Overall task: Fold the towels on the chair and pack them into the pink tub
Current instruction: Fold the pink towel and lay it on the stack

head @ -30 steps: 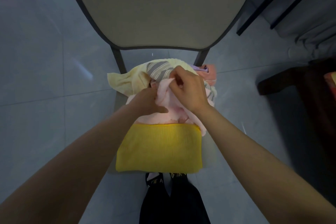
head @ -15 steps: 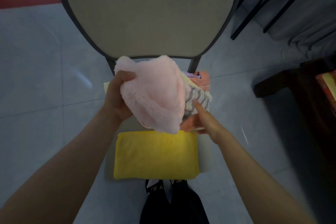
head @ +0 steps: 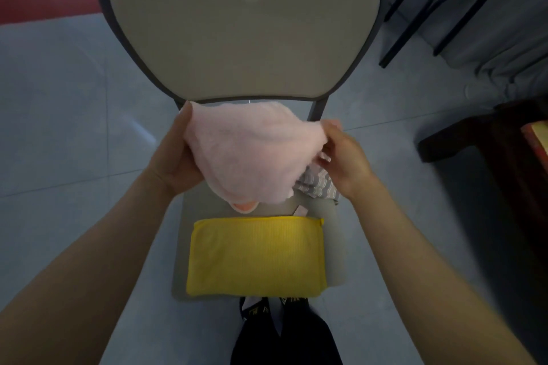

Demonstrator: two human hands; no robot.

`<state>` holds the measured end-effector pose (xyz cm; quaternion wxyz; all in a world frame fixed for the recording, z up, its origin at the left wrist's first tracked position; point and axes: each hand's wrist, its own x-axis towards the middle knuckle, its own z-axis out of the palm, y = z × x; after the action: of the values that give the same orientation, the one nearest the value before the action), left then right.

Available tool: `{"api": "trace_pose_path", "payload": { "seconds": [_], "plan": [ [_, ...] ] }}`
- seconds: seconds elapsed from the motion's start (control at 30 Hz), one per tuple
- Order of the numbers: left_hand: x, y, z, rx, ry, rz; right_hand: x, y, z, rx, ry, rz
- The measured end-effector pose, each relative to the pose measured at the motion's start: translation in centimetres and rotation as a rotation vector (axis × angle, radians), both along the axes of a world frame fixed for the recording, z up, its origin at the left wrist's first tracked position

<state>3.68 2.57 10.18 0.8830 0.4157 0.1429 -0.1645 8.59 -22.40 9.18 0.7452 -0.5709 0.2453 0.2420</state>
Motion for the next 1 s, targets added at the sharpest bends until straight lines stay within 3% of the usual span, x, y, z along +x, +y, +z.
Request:
{"api": "trace_pose_path", "payload": {
  "seconds": [0.1,0.23,0.33,0.47,0.53,0.63,0.7,0.77,0.9,1.0],
  "plan": [
    [1.0,1.0,0.1,0.053,0.035,0.073,0.8,-1.1,1.1,0.252,-0.007,-0.015],
    [1.3,2.5,-0.1,0.187,0.088,0.025,0.8,-1.5,2.4,0.277,-0.107,0.266],
    [-0.3,4.1,-1.6,0.301,0.096,-0.039,0.4,-1.9,2.0,0.251,-0.039,0.331],
    [-3.0,5.9,-3.6,0.108,0.223,-0.104,-0.3,-3.3,0.8,0.309,0.027,0.33],
    [-3.0,5.9,-3.6,0.135,0.292,-0.172,-0.3,-3.5,0.6,0.097,0.062,0.474],
    [-2.1,5.0,-2.8,0.302,0.332,-0.265,0.3,-3.0,1.2,-0.4,0.051,0.838],
    [-1.5,4.2,-1.4,0.333,0.259,-0.227,0.8,-2.4,2.0,-0.48,-0.047,0.853],
    [-0.8,4.6,-0.1,0.23,0.214,-0.099,1.5,-1.9,3.3,-0.403,-0.202,0.661],
    [0.0,6.2,1.8,-0.296,0.03,0.041,3.1,-1.7,6.7,0.062,-0.409,0.271],
    [-0.1,6.1,2.8,-0.526,-0.062,-0.022,2.9,-2.2,7.7,0.375,-0.442,0.303]
  ]
}}
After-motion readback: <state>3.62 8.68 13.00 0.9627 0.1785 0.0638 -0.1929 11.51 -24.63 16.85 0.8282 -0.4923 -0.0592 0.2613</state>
